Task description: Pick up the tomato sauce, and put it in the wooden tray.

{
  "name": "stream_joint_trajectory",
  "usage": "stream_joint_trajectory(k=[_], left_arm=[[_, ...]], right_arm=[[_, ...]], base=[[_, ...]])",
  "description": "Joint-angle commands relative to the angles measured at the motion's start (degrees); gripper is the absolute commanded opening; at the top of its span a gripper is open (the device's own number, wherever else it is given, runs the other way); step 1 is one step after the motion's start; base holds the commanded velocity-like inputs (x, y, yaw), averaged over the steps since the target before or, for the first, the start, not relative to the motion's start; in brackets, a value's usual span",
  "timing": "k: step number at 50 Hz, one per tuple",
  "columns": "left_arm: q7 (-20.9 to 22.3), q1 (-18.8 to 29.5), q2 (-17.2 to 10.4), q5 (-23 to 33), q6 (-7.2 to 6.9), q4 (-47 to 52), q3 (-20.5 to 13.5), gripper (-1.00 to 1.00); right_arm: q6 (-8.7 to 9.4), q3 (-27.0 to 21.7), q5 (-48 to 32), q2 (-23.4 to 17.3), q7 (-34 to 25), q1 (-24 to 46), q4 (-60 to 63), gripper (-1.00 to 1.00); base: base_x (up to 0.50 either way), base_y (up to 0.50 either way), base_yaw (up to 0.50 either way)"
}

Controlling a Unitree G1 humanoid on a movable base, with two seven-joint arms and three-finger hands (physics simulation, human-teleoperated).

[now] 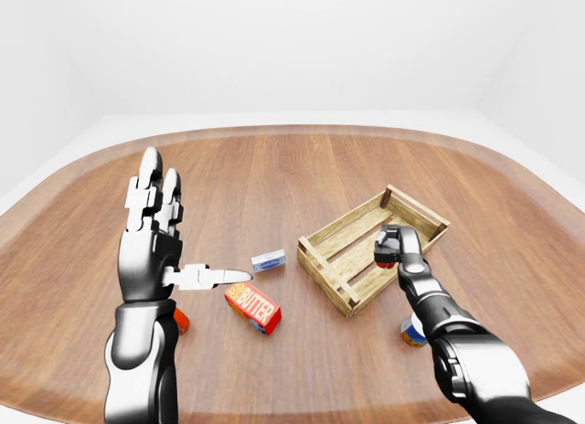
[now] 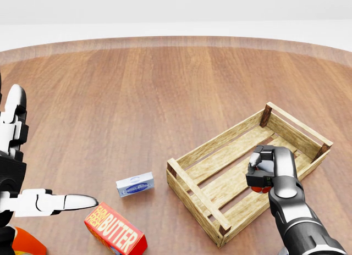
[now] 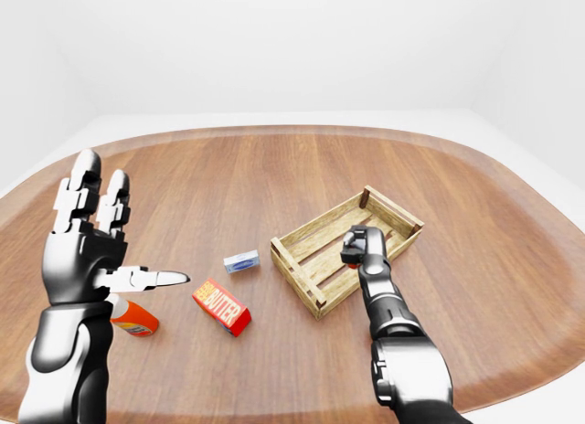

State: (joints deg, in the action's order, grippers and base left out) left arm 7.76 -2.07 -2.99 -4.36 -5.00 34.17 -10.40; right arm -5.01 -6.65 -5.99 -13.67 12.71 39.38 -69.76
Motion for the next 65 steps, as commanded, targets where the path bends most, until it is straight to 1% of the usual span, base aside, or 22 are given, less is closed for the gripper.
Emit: stream_joint_trajectory(k=[1, 25, 48, 49, 50, 51, 65], left_arm=[[-0.01, 0.18, -0.04, -0.04, 0.00, -0.51, -0.07, 1.00], [0.10, 0.27, -0.24, -0.57, 0.00, 0.03, -0.61, 1.00], [0.22, 0.45, -0.36, -0.65, 0.00, 0.56, -0.80, 1.00], [0.22, 0.41, -0.35, -0.65, 0.00, 0.62, -0.80, 1.00], [0.22, 0.41, -0.35, -0.65, 0.00, 0.63, -0.80, 1.00], [0.24, 0.38, -0.35, -0.66, 0.00, 0.74, -0.81, 1.00], [0.13, 0.51, -0.29, -0.68, 0.00, 0.23, -0.76, 1.00]], right_arm=[[0.01, -0.56, -0.08, -0.07, 1.07, 0.43, -0.03, -1.00], [0.01, -1.16, 2.34, -0.01, 0.43, 0.60, -0.45, -1.00], [0.01, -1.10, 2.12, -0.25, 1.80, 0.30, -0.25, -1.00], [0.01, -1.10, 2.10, -0.23, 1.88, 0.24, -0.23, -0.68], [0.01, -1.10, 2.09, -0.23, 1.88, 0.24, -0.23, -0.68], [0.01, -1.17, 2.06, -0.28, 2.02, 0.37, -0.64, 1.00], [0.01, -1.26, 2.14, -0.40, 1.63, 0.17, -0.44, 1.00]], base=[[0.00, 0.00, 0.00], [0.00, 0.00, 0.00], [0.00, 0.00, 0.00], [0.00, 0.00, 0.00], [0.00, 0.00, 0.00], [0.00, 0.00, 0.00], [0.00, 0.00, 0.00]])
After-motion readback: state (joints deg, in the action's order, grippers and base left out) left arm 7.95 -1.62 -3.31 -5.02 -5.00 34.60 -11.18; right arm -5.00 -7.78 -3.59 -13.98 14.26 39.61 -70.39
